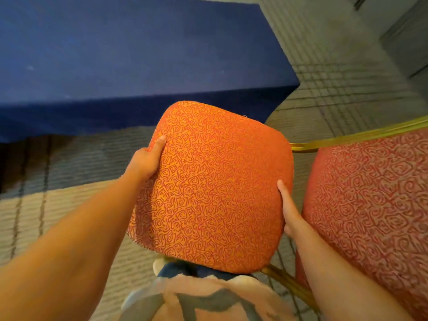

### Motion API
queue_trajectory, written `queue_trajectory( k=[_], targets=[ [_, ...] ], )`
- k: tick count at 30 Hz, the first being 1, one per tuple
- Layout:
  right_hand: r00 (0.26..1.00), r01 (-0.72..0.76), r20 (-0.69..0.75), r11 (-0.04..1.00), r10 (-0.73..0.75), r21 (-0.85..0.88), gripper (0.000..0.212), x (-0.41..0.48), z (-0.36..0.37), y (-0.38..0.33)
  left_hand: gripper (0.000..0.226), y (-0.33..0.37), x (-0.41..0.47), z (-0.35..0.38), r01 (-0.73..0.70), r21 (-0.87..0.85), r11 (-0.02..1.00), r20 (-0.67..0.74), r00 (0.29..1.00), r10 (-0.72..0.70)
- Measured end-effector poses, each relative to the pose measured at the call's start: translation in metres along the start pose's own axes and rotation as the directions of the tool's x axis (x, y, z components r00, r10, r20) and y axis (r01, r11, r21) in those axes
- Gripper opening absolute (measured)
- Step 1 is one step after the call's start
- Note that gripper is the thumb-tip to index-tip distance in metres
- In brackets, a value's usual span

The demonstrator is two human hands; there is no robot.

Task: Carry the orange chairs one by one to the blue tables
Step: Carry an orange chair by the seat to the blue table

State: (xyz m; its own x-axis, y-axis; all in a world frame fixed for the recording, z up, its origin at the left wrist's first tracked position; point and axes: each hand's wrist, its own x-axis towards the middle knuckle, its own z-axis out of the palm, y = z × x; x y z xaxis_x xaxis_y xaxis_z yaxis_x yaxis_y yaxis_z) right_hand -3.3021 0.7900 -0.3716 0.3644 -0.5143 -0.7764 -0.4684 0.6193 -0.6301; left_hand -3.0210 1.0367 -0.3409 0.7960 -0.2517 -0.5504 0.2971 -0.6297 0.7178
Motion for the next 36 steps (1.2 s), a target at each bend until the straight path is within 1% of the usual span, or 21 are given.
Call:
queue_trajectory(
  k=[2,4,7,10,13,15,16,17,19,20,21,22,23,25,26,28,29,31,32,34,36],
  targets=[
    [0.999,-0.002,-0.051,0.998,0.006,0.064,0.097,-0.010,-0.006,0.009,0.086,0.010,0.013,0.018,-0.022,0.047,0.999,0.070,0.997,0.018],
    [0.997,-0.002,-0.071,0.990,0.012,0.143,0.095,-0.009,-0.016,0.014,0.086,0.023,0.024,0.033,-0.064,0.105,0.992,0.119,0.992,0.052],
    [0.989,0.016,-0.147,0.974,0.018,0.227,0.088,-0.007,-0.024,0.020,0.084,0.046,0.038,0.052,-0.163,0.180,0.970,0.171,0.976,0.132],
    [0.964,0.048,-0.265,0.955,0.032,0.291,0.094,0.001,-0.037,0.035,0.084,0.068,0.051,0.069,-0.223,0.245,0.944,0.230,0.959,0.166],
    [0.943,0.063,-0.325,0.920,0.072,0.386,0.099,0.002,-0.042,0.049,0.085,0.084,0.062,0.082,-0.261,0.305,0.916,0.303,0.938,0.167],
    [0.935,0.050,-0.335,0.887,0.121,0.459,0.105,-0.004,-0.034,0.054,0.085,0.094,0.069,0.090,-0.303,0.351,0.886,0.345,0.922,0.178],
    [0.926,0.032,-0.346,0.884,0.150,0.467,0.105,-0.008,-0.026,0.054,0.086,0.098,0.074,0.092,-0.320,0.373,0.871,0.357,0.916,0.184],
    [0.912,0.050,-0.379,0.875,0.155,0.481,0.099,-0.013,-0.016,0.051,0.088,0.102,0.079,0.094,-0.334,0.392,0.857,0.370,0.910,0.186],
    [0.888,0.092,-0.427,0.845,0.169,0.526,0.063,-0.020,0.000,0.055,0.088,0.108,0.091,0.098,-0.358,0.404,0.842,0.411,0.893,0.183],
    [0.875,0.104,-0.448,0.834,0.182,0.542,0.052,-0.022,0.007,0.058,0.084,0.111,0.097,0.100,-0.370,0.403,0.837,0.437,0.881,0.179],
    [0.861,0.096,-0.461,0.821,0.216,0.563,0.058,-0.022,0.014,0.064,0.080,0.114,0.103,0.103,-0.389,0.409,0.825,0.466,0.867,0.177],
    [0.840,0.085,-0.479,0.810,0.255,0.580,0.072,-0.020,0.021,0.072,0.076,0.116,0.108,0.105,-0.408,0.419,0.811,0.494,0.852,0.173],
    [0.826,0.078,-0.481,0.784,0.295,0.616,0.080,-0.020,0.029,0.077,0.072,0.119,0.115,0.108,-0.431,0.430,0.794,0.520,0.836,0.172],
    [0.797,0.118,-0.497,0.720,0.342,0.684,0.079,-0.011,0.037,0.100,0.067,0.120,0.127,0.113,-0.470,0.451,0.759,0.565,0.808,0.164],
    [0.775,0.113,-0.507,0.707,0.377,0.698,0.080,-0.006,0.043,0.110,0.069,0.120,0.134,0.117,-0.485,0.459,0.745,0.588,0.794,0.155],
    [0.739,0.104,-0.526,0.701,0.420,0.706,0.091,0.001,0.058,0.125,0.076,0.118,0.150,0.129,-0.504,0.466,0.727,0.622,0.771,0.135],
    [0.726,0.107,-0.529,0.688,0.439,0.718,0.090,0.004,0.066,0.130,0.078,0.117,0.159,0.136,-0.513,0.472,0.717,0.634,0.763,0.128],
    [0.713,0.121,-0.526,0.658,0.463,0.743,0.085,0.013,0.078,0.139,0.077,0.112,0.175,0.150,-0.525,0.486,0.699,0.651,0.751,0.112],
    [0.702,0.122,-0.528,0.649,0.478,0.751,0.087,0.019,0.081,0.142,0.075,0.108,0.181,0.157,-0.530,0.492,0.690,0.657,0.746,0.105],
    [0.704,0.151,-0.536,0.639,0.466,0.754,0.097,0.030,0.087,0.147,0.077,0.100,0.194,0.168,-0.537,0.503,0.677,0.659,0.745,0.101],
    [0.712,0.170,-0.542,0.639,0.447,0.750,0.096,0.044,0.091,0.150,0.078,0.088,0.208,0.181,-0.533,0.519,0.668,0.648,0.755,0.099]
  ],
)
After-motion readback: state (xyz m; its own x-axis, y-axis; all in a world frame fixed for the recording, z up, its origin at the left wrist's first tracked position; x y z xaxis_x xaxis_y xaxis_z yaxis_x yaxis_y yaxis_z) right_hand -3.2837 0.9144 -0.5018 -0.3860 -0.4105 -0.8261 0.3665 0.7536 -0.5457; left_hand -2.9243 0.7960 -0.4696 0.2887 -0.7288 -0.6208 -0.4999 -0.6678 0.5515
